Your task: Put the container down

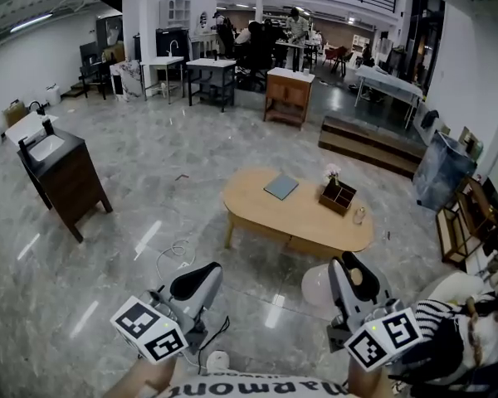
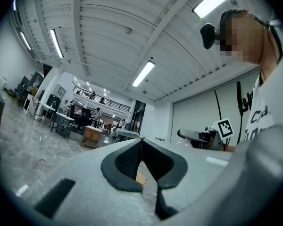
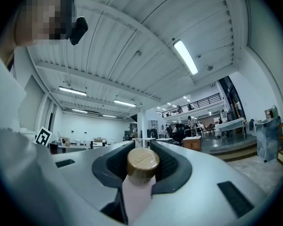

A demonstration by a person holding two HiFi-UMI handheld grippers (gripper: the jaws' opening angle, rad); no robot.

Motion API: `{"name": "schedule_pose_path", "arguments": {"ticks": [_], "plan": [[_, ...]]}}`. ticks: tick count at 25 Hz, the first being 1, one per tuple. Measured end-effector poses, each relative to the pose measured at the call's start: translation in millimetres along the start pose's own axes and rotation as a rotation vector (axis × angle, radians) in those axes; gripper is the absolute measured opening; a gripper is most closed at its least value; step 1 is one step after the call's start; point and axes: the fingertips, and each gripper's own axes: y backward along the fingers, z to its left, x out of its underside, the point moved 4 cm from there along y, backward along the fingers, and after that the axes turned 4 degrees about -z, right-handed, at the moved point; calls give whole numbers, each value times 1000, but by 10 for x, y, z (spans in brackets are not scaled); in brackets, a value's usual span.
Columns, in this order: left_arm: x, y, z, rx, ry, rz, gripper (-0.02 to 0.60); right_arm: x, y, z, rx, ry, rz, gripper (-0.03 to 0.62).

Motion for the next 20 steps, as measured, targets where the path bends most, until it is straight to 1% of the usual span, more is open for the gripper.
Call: {"name": "schedule_pose_path", "arguments": {"ticks": [5, 9, 12, 16, 20], "plan": [[-153, -147, 461, 17, 3, -12, 15, 46, -459, 3, 35, 7, 1, 104], [-404, -238, 836, 44, -35, -30, 15, 37, -866, 32, 70, 8, -19, 104], [-536, -245, 1117, 36, -59, -42, 15, 48, -1106, 75, 78, 10, -40, 104], [-535, -224, 1503, 14, -40, -27, 15, 194, -1362, 142, 90, -1, -41, 104], [-442, -266, 1774, 1, -2, -15, 15, 389, -1569, 139, 99, -23, 3, 104]]}}
